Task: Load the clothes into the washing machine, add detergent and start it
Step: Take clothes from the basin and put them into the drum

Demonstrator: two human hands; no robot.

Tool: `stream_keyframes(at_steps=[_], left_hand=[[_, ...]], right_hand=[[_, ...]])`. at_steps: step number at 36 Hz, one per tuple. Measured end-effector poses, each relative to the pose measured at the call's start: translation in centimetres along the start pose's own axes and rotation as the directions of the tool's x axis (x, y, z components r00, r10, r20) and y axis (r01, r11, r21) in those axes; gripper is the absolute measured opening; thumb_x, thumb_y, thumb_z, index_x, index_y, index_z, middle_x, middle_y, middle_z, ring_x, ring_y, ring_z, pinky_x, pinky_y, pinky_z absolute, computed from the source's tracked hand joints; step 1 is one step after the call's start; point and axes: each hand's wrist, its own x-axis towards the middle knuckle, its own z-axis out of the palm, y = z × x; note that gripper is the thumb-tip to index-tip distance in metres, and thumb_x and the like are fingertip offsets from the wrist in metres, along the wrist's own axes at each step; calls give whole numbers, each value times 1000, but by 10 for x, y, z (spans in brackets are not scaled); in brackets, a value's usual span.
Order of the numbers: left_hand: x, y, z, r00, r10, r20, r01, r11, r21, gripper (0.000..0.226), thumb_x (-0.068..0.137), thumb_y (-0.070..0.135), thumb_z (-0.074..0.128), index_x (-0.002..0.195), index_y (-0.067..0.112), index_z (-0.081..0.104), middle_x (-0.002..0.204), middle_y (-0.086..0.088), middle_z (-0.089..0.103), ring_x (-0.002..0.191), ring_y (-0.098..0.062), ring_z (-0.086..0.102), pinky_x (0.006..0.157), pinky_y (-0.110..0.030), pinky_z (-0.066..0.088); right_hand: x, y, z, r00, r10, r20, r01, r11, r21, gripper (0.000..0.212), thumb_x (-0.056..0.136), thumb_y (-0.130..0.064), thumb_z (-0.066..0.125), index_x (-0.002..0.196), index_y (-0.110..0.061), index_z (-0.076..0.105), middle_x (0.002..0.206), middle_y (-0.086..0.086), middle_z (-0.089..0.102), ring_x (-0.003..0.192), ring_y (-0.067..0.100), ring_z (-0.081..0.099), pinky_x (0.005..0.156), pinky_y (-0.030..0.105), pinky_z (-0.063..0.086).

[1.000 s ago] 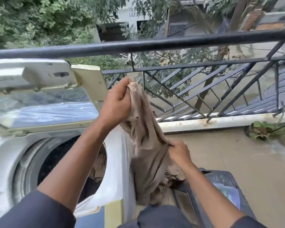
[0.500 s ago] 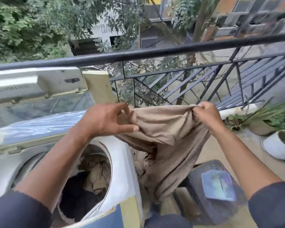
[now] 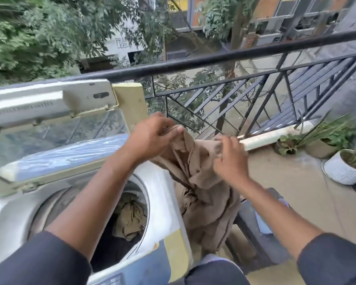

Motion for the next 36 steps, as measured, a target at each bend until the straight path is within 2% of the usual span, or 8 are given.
stream_keyframes(at_steps=[5,8,12,17,20,28,31,36], left_hand=[[6,26,17,997,-27,-79,8,973,-230,52,109,53,51,81,12,66,74,-7,69,64,-28,64,60,-44,55],[10,40,14,993,-11,-117,-30,939,-342,46,111,45,54,74,17,55,64,-1,52,56,-18,50,55,-35,40],[18,51,-3,980,-33,-196,-71,864,-498,43,112,38,54,84,6,63,75,-31,65,62,-50,64,53,-63,53],[26,40,-12,932,-134,-338,-60,860,-507,50,113,32,53,76,-1,52,65,-10,46,58,-23,40,48,-45,29],[23,26,-9,905,-246,-348,27,848,-529,34,106,37,65,80,14,59,65,12,59,57,-6,58,53,-19,46],[17,7,28,903,-408,-136,335,865,-374,61,71,20,99,104,30,48,98,5,68,81,4,71,68,-15,56],[22,5,45,902,-418,-107,389,895,-219,75,72,23,99,120,27,42,108,-2,72,99,-25,73,87,-44,61],[29,21,61,910,-410,-61,379,882,-281,100,60,46,102,136,37,37,116,1,68,102,-24,70,87,-38,55]], right_hand=[[-57,-32,42,991,-114,69,98,973,207,84,77,-46,63,152,-20,35,146,2,45,136,25,38,113,45,38],[-51,-20,66,976,115,186,-165,946,279,61,85,-41,65,142,-28,46,136,-2,59,130,26,53,102,40,50],[-37,14,71,935,219,280,-287,930,230,32,89,-39,64,122,-37,66,111,-2,71,110,29,65,76,32,48],[-9,83,74,842,379,384,-400,916,-26,29,89,-23,55,112,-19,71,106,13,71,96,38,68,70,34,48],[28,109,63,815,389,430,-454,889,57,38,76,-20,49,105,-12,73,96,14,73,94,40,68,69,37,49],[96,70,-40,907,138,398,-412,485,771,44,97,6,36,94,-10,77,82,-3,78,85,17,72,75,26,57],[119,49,-67,918,78,389,-394,288,873,40,100,3,35,116,-2,71,104,11,76,102,22,70,90,31,57],[126,7,-97,880,-214,423,-392,173,903,31,104,-7,39,106,-7,70,97,11,71,92,19,67,82,30,56]])
